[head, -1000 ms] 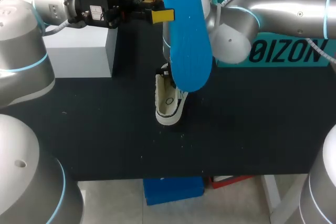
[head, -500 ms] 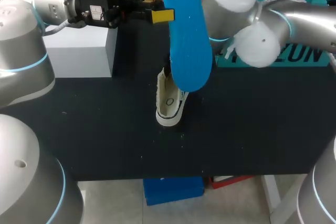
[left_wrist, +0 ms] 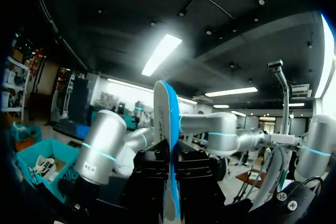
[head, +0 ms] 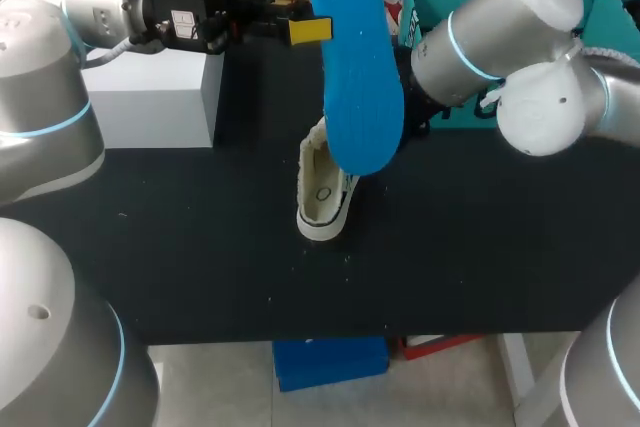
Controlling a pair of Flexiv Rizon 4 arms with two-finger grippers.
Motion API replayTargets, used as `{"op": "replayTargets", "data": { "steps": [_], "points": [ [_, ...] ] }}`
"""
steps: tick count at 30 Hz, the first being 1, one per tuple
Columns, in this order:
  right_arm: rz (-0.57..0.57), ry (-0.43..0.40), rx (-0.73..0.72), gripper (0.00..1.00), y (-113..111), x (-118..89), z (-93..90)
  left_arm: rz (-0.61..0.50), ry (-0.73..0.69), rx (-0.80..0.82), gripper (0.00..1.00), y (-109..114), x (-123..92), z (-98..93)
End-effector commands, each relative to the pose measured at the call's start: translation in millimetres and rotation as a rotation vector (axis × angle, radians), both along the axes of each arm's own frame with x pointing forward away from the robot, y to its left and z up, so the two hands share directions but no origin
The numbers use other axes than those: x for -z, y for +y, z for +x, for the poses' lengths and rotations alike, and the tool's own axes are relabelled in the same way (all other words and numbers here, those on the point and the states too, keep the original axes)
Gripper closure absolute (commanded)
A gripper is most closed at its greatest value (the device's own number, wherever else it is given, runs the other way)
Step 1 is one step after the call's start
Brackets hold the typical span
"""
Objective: Take the shoe out of the shoebox, open the shoe tongue, remove and reinsert the insole, then place the shoe into the shoebox
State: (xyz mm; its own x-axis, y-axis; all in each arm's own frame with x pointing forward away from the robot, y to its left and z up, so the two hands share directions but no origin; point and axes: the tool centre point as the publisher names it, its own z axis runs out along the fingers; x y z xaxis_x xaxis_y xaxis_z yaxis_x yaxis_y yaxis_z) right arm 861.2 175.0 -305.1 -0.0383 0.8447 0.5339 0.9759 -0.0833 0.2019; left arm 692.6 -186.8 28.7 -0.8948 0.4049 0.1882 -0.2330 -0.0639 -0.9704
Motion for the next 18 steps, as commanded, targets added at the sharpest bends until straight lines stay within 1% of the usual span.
{"op": "replayTargets", "data": {
  "steps": [1,2,4,6,8,10,12,14,18],
  "points": [
    [0.075,-0.008,-0.015,0.00,-2,3,-0.9,-0.001,-0.001,-0.002,1.00,-1,1,-0.8],
    [0.150,0.008,0.013,0.00,-6,6,-5.3,-0.001,-0.001,-0.002,1.00,-1,1,-0.8],
    [0.220,0.027,0.029,0.00,-12,10,-9.1,-0.001,-0.001,-0.002,1.00,-1,1,-0.8],
    [0.353,0.014,0.039,0.00,-17,5,-7.7,-0.001,-0.001,-0.002,1.00,-1,1,-0.8],
    [0.399,-0.004,0.029,0.00,-21,-3,-4.6,-0.001,-0.001,-0.002,1.00,-1,1,-0.8],
    [0.491,-0.024,0.034,0.00,-26,-10,-1.1,-0.001,-0.001,-0.002,1.00,-1,1,-0.8],
    [0.517,-0.041,0.028,0.00,-30,-16,1.2,-0.001,-0.001,-0.002,1.00,-1,1,-0.8],
    [0.571,-0.052,0.029,0.00,-31,-21,2.1,-0.001,-0.001,-0.002,1.00,-1,1,-0.8],
    [0.628,-0.072,0.011,0.00,-34,-26,2.3,-0.001,-0.001,-0.002,1.00,-1,1,-0.8]
  ]
}}
